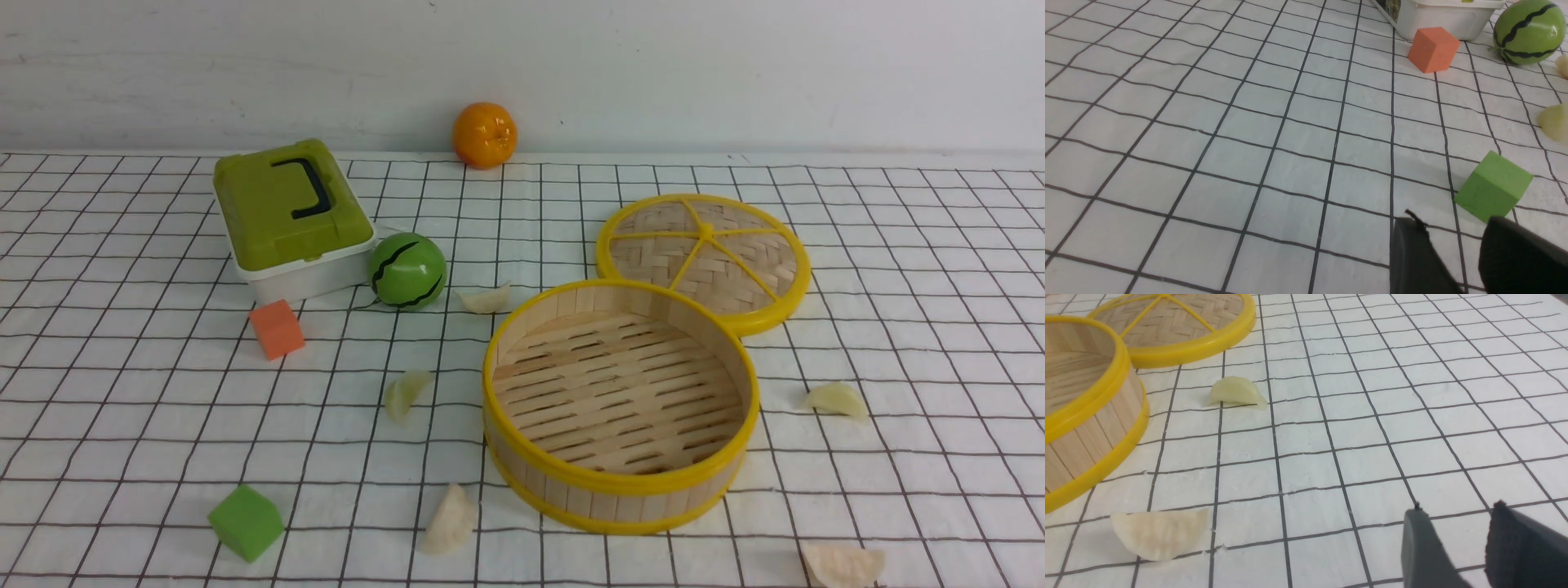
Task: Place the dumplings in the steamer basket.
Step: Use the left arm to grab a dumpling
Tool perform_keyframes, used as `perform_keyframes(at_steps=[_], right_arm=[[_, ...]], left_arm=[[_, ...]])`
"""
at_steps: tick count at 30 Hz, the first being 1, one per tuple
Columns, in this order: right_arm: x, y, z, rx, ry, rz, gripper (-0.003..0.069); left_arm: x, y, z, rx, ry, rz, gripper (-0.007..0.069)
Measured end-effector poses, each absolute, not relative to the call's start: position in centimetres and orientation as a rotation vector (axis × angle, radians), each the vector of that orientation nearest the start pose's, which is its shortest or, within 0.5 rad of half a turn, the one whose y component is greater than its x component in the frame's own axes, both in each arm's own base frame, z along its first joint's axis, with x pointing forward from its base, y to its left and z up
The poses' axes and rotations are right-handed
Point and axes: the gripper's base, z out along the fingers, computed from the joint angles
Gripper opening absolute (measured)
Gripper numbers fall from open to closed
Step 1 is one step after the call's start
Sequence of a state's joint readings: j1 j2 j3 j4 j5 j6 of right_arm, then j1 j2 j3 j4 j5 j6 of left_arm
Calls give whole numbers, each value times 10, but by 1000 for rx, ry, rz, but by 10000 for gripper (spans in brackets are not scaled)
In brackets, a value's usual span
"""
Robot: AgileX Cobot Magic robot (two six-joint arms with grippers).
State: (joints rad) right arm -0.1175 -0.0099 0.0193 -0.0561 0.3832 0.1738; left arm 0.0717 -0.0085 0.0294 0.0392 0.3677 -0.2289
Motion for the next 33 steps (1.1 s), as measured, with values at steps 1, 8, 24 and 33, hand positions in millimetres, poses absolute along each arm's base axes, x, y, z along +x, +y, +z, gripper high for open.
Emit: perform_keyframes(at_steps=[1,8,24,33], right_arm=[[52,-8,173,238,1860,-17,240],[52,-8,173,238,1860,-17,240],[52,-8,173,235,1861,-23,240],[52,-5,173,289,1854,65,240]], left_arm=[[53,5,171,-256,1855,-70,239],[53,5,171,-256,1855,-70,239],[53,5,171,-256,1855,-70,239],[53,5,171,-254,1855,-67,239]])
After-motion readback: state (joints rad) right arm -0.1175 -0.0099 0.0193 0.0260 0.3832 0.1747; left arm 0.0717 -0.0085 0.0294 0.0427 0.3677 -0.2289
